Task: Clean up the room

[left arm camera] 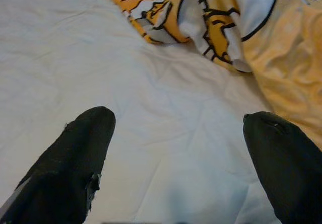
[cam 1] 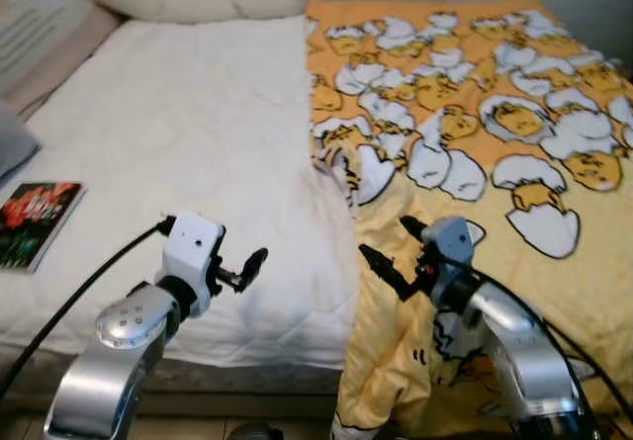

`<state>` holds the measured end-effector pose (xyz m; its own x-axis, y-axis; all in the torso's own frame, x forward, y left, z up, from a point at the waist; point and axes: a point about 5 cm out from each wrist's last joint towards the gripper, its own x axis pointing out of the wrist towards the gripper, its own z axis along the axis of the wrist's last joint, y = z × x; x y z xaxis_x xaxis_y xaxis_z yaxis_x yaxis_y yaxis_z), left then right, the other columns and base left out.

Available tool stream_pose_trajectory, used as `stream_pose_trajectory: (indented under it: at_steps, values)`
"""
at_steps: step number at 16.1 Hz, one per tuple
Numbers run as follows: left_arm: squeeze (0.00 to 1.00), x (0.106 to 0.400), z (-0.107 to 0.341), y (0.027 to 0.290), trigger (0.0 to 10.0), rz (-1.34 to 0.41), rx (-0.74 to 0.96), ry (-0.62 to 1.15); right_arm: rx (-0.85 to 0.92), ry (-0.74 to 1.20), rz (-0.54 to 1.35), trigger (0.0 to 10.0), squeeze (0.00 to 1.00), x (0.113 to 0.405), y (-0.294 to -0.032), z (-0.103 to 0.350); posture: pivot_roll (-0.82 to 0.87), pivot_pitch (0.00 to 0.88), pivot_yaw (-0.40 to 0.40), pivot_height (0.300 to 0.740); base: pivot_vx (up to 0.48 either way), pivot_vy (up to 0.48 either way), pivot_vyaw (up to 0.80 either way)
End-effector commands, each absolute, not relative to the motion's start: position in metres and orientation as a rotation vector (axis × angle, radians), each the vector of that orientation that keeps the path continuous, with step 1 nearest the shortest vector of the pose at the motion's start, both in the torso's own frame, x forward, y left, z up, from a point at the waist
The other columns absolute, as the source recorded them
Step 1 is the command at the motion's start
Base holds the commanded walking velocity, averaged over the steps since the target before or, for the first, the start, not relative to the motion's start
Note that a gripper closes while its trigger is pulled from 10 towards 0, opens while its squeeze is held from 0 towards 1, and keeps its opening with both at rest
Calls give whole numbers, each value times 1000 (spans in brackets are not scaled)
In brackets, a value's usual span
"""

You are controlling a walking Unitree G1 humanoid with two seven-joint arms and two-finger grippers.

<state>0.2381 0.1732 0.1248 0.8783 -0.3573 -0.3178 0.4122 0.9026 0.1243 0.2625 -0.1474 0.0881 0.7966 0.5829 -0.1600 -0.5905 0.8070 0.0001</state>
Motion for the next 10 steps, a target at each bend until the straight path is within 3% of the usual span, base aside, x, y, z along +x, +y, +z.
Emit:
stream_pose_trajectory:
  at_steps: [1, 6, 8, 10]
  values:
    - [0, 239, 127, 175, 10000, -379, 197, 273, -40, 161, 588, 10000, 0, 262, -148, 89, 63, 0, 34, 740, 0, 390, -800]
    - [0, 242, 127, 175, 10000, -372, 203, 262, -23, 213, 510, 10000, 0, 261, -146, 82, 64, 0, 35, 740, 0, 391, -800]
    - [0, 242, 128, 174, 10000, -374, 222, 258, -36, 227, 492, 10000, 0, 261, -148, 78, 68, 0, 33, 740, 0, 0, -359]
    - [0, 242, 129, 176, 10000, -354, 264, 258, -63, 244, 480, 10000, 0, 261, -151, 74, 69, 0, 32, 740, 0, -480, 0]
